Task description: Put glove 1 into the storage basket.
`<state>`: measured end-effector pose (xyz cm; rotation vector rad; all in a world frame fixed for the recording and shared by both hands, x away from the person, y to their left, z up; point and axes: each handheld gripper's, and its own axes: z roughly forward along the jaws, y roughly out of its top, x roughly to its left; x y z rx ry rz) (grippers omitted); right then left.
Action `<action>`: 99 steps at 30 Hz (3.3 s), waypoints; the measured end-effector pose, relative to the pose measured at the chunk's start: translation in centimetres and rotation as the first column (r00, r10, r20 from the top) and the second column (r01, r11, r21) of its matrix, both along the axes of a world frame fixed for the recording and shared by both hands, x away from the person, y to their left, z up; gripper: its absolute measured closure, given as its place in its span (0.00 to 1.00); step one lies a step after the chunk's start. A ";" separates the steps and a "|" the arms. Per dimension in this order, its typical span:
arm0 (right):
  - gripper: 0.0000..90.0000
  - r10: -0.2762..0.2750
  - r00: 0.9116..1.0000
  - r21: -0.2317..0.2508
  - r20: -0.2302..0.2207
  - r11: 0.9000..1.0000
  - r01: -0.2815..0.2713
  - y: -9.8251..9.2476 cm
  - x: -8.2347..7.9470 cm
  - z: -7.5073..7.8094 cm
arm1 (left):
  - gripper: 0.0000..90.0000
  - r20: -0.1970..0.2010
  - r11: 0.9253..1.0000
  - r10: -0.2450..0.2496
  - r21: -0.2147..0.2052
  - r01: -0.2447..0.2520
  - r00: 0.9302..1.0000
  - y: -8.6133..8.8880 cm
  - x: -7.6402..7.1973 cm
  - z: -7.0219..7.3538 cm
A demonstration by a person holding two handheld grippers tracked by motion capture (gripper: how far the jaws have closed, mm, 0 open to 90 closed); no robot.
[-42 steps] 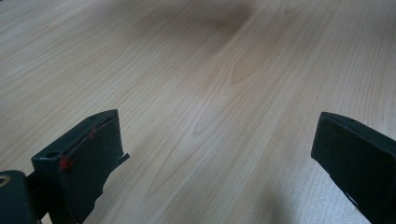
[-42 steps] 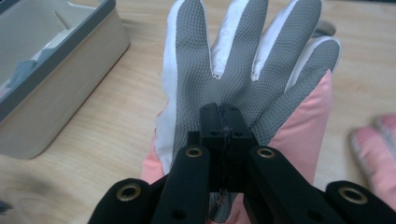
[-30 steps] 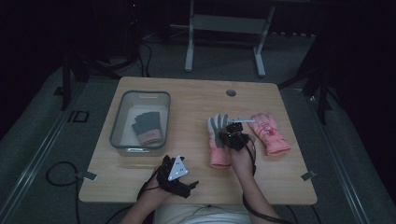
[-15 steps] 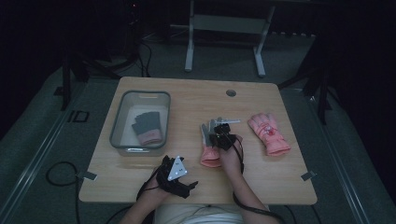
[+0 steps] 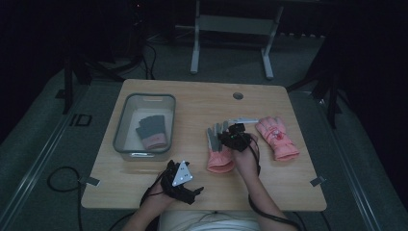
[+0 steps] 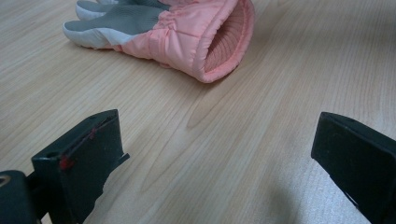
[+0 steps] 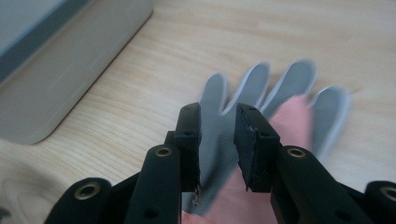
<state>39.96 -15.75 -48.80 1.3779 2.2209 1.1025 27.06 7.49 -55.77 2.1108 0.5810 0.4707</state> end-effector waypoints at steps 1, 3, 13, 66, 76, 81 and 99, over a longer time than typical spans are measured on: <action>0.78 0.011 1.000 -0.004 0.019 1.000 -0.011 -0.6 0.0 0.5 | 0.02 -0.001 1.000 0.000 0.000 0.000 1.000 0.0 0.0 0.0; 0.78 0.025 0.999 -0.017 0.036 1.000 -0.024 -1.9 0.1 1.3 | 0.02 -0.004 1.000 0.001 0.000 -0.001 1.000 0.0 0.1 0.0; 0.76 0.022 0.995 -0.068 0.100 0.998 -0.015 -9.7 1.0 3.0 | 0.02 -0.002 1.000 0.004 0.008 -0.004 1.000 -0.3 0.0 -0.1; 0.95 -0.241 0.967 -0.206 0.088 0.945 0.254 -17.1 1.9 1.6 | 0.02 -0.003 1.000 0.003 0.007 -0.003 1.000 -0.3 0.0 0.0; 0.95 -0.235 0.963 -0.196 0.129 0.946 0.257 -13.6 -1.3 4.2 | 0.02 -0.002 1.000 0.006 -0.001 -0.006 1.000 -0.2 0.0 0.0; 0.95 -0.249 0.959 -0.197 0.136 0.942 0.273 -12.4 -2.4 3.8 | 0.02 -0.004 1.000 0.005 -0.001 -0.005 1.000 -0.2 0.1 0.0; 0.92 -0.264 0.964 -0.180 0.005 0.948 0.261 -10.8 -0.7 -3.0 | 0.02 -0.007 1.000 -0.003 0.007 0.003 1.000 -0.3 0.0 -0.1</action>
